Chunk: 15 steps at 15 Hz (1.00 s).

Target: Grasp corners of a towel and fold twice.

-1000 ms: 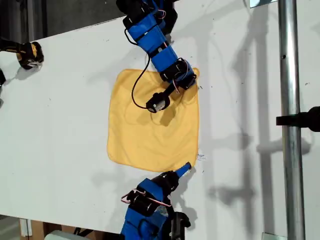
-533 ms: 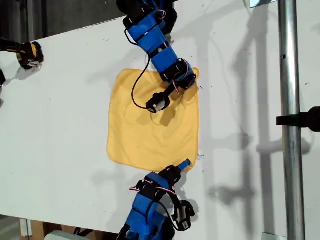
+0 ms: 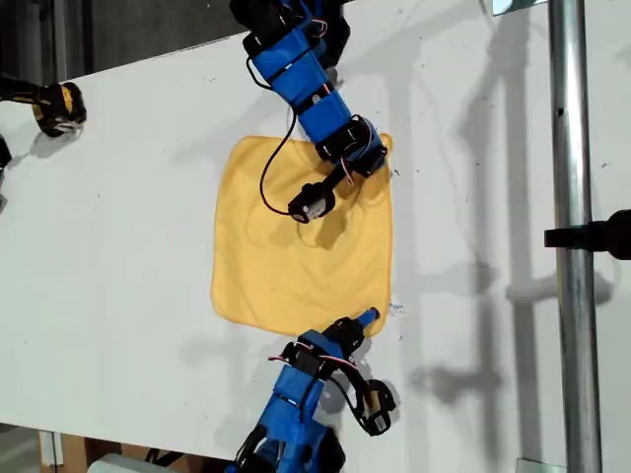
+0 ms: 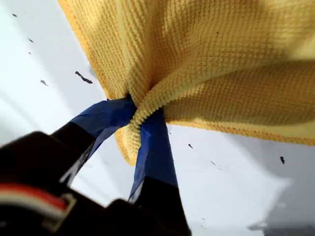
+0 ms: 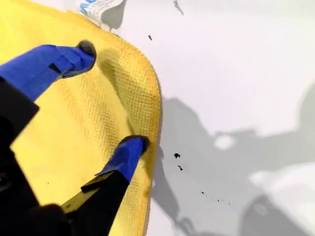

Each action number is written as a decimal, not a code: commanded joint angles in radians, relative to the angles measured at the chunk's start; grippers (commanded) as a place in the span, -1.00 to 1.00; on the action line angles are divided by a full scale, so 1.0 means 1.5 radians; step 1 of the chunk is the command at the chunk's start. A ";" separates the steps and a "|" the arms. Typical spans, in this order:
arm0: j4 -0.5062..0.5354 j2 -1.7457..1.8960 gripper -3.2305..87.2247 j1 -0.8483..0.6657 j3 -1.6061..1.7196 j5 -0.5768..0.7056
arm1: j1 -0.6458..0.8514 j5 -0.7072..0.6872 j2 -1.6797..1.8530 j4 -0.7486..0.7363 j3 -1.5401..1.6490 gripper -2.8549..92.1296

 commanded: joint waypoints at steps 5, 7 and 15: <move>-0.025 -0.046 -0.38 0.016 -0.036 -0.050 | -0.013 0.006 0.002 0.010 -0.022 -0.94; -0.054 -0.061 -0.66 0.020 -0.032 -0.061 | -0.017 0.010 0.002 0.013 -0.025 -0.94; -0.019 0.050 -0.96 0.049 -0.067 -0.041 | -0.014 0.007 0.017 0.118 -0.116 -0.94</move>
